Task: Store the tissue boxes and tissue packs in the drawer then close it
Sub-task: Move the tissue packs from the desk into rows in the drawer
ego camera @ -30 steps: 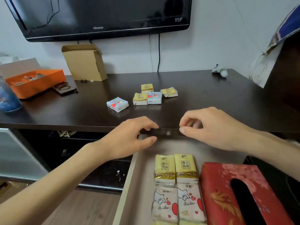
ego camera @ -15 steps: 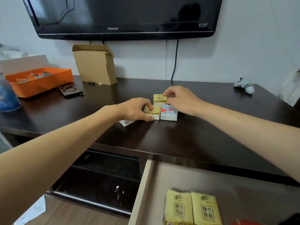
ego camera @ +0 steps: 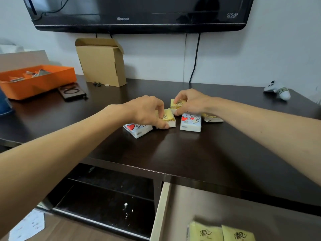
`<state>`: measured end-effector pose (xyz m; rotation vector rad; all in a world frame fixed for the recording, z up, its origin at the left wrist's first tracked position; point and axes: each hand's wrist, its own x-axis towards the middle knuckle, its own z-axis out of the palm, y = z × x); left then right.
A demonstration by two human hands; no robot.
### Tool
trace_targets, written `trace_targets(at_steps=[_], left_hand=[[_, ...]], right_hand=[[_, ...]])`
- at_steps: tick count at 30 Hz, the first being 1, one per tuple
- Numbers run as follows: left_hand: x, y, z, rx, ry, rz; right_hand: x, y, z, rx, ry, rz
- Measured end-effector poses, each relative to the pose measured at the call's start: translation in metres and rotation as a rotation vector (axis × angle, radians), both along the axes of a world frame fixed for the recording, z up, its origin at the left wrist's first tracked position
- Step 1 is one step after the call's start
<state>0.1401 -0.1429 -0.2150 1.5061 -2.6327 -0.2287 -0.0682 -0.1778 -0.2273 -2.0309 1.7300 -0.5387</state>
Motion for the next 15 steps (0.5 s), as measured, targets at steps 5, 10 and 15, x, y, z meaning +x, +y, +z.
trace_targets(at_steps=[5, 10, 15], left_hand=[[0.006, 0.015, 0.002, -0.176, 0.081, 0.005], [0.009, 0.051, -0.002, -0.343, 0.213, -0.045], [0.005, 0.108, 0.006, -0.347, 0.275, -0.123]], right_hand=[[-0.001, 0.020, 0.006, -0.305, -0.096, -0.102], [-0.013, 0.070, 0.019, -0.473, -0.178, -0.094], [-0.029, 0.148, 0.016, -0.450, -0.159, -0.082]])
